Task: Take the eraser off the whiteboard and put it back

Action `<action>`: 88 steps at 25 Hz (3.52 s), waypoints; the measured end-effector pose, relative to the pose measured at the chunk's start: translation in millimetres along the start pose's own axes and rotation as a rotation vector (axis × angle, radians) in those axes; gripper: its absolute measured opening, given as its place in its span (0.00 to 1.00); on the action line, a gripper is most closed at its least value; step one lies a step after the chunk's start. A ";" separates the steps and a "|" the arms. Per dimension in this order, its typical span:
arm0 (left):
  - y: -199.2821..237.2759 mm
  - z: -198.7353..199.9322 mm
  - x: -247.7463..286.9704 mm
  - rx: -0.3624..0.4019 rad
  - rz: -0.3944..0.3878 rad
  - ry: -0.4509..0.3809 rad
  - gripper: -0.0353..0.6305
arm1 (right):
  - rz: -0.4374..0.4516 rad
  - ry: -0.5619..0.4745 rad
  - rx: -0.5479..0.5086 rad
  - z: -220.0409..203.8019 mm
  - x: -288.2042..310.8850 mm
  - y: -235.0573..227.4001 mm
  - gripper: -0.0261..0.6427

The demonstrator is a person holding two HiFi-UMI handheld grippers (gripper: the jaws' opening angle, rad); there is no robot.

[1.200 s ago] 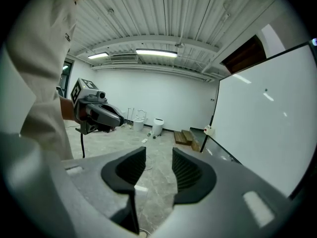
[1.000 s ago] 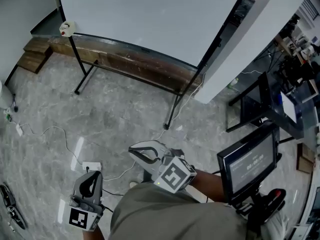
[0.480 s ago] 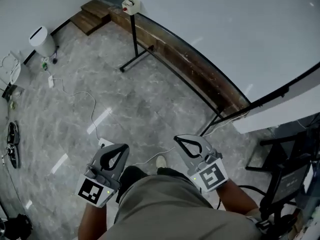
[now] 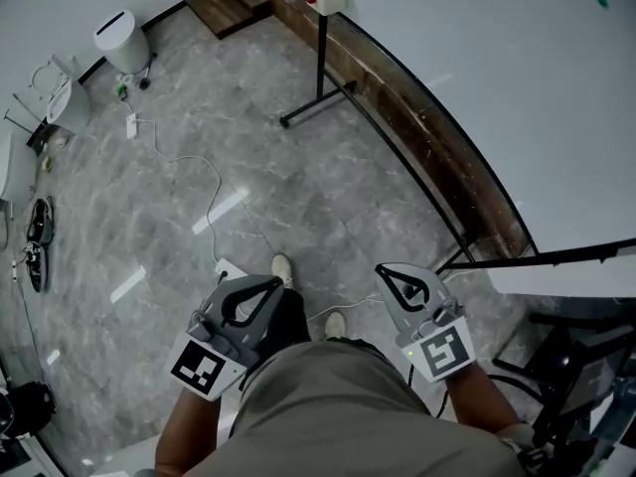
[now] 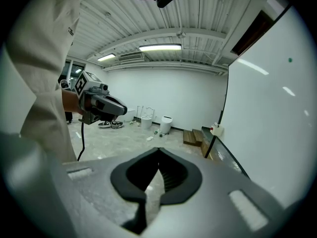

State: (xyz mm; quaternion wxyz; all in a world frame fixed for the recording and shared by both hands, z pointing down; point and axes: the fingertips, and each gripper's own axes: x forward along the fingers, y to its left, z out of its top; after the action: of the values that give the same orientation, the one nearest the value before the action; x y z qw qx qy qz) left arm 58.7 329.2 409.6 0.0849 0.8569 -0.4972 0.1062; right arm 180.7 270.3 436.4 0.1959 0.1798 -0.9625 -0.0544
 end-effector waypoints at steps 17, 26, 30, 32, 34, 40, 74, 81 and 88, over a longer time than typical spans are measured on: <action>215.8 34.0 23.7 0.079 -0.159 -0.101 0.06 | -0.067 0.020 -0.029 108.3 200.7 -41.4 0.04; 269.1 37.0 61.8 0.037 -0.155 -0.105 0.06 | -0.060 0.054 -0.020 110.0 246.6 -83.8 0.04; 295.9 50.1 100.1 0.031 -0.138 -0.085 0.06 | -0.064 0.030 -0.002 111.5 262.6 -130.5 0.04; 308.2 59.9 123.1 0.033 -0.134 -0.075 0.06 | -0.076 0.023 0.008 111.9 269.0 -159.4 0.04; 321.5 69.0 148.6 0.038 -0.123 -0.065 0.06 | -0.088 0.011 0.015 111.6 276.1 -189.9 0.04; 370.7 85.2 234.9 0.090 -0.081 -0.048 0.12 | -0.122 -0.017 0.014 106.6 288.2 -280.3 0.04; 597.7 113.8 570.1 0.196 -0.068 0.035 0.51 | -0.567 0.163 0.210 72.5 316.4 -472.7 0.04; 601.9 109.7 608.2 0.250 -0.107 0.055 0.52 | -0.661 0.220 0.255 73.1 310.1 -470.1 0.04; 605.4 100.0 629.4 0.254 -0.119 0.086 0.52 | -0.715 0.262 0.287 71.5 302.1 -467.1 0.04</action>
State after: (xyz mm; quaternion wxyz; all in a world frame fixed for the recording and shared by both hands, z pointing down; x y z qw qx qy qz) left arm -154.2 -518.3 505.2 0.0032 0.8835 -0.4238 0.1995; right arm 44.6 -272.3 397.0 0.2587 0.5340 -0.8040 0.0390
